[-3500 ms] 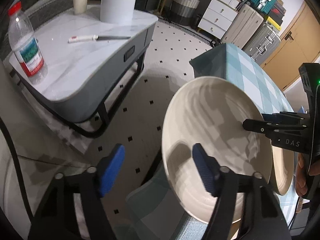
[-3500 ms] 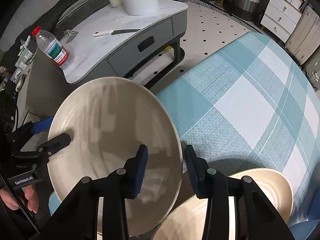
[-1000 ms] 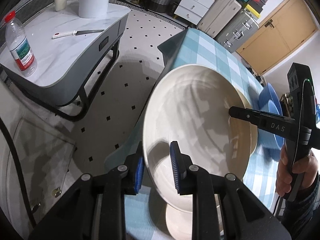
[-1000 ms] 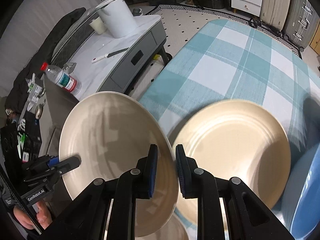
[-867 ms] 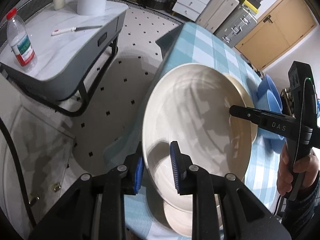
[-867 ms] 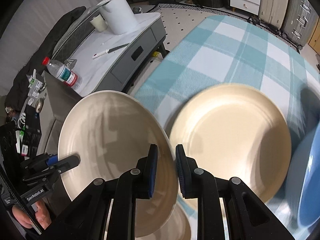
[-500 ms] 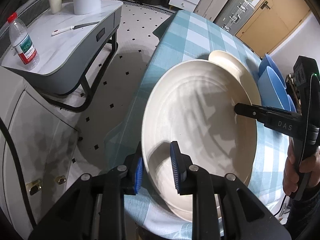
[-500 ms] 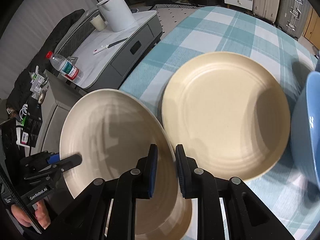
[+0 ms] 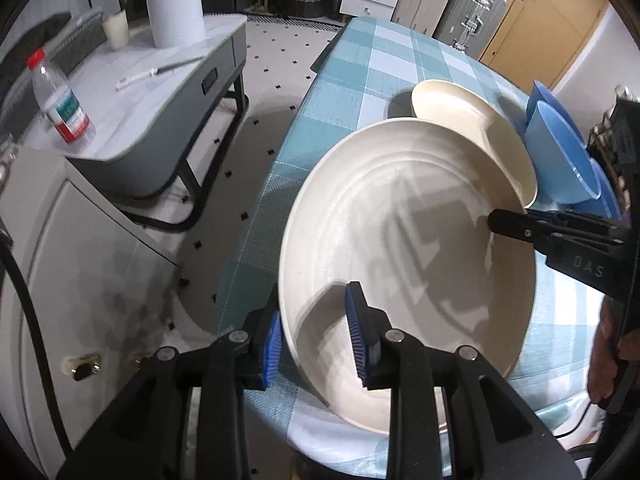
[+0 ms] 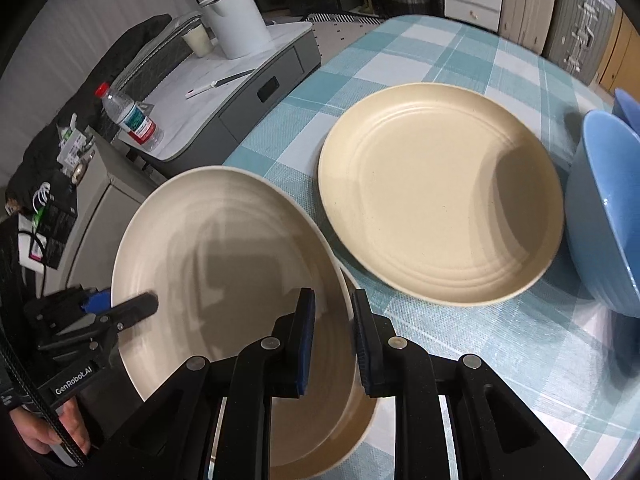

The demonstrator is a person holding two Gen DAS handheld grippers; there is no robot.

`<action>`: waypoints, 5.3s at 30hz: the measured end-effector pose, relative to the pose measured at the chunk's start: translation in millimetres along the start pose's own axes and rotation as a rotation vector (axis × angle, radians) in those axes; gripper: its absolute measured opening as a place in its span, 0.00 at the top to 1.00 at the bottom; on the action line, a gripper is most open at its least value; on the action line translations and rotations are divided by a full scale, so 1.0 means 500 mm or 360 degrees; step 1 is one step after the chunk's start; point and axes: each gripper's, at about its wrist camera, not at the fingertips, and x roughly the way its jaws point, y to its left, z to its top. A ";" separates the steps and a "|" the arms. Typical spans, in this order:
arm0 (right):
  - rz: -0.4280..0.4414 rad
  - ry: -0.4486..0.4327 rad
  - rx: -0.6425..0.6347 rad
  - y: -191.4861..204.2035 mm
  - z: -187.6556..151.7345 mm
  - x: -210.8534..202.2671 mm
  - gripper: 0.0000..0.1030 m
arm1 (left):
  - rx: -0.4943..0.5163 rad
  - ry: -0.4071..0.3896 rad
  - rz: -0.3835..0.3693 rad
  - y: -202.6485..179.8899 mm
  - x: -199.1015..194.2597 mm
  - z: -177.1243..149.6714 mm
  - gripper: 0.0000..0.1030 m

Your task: Organize plates and bowls

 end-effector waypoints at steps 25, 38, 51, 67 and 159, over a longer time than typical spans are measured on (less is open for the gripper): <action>-0.0111 -0.0051 -0.0064 -0.014 -0.065 -0.012 0.82 | 0.0192 0.0026 0.0177 -0.053 0.030 -0.029 0.70; -0.0107 -0.0123 0.0030 -0.039 -0.098 -0.026 0.80 | 0.0121 -0.0076 0.0162 -0.031 0.005 -0.036 0.49; 0.0015 -0.0219 0.0232 -0.074 -0.145 -0.037 0.56 | 0.0012 -0.0030 0.0003 -0.007 0.022 -0.049 0.45; -0.0034 -0.0674 0.0235 -0.043 -0.192 -0.153 0.45 | 0.0059 -0.0602 0.0062 -0.063 -0.135 -0.073 0.25; -0.0338 -0.1007 0.0209 -0.128 -0.256 -0.260 0.01 | 0.0502 -0.0516 0.0179 -0.228 -0.024 0.195 0.00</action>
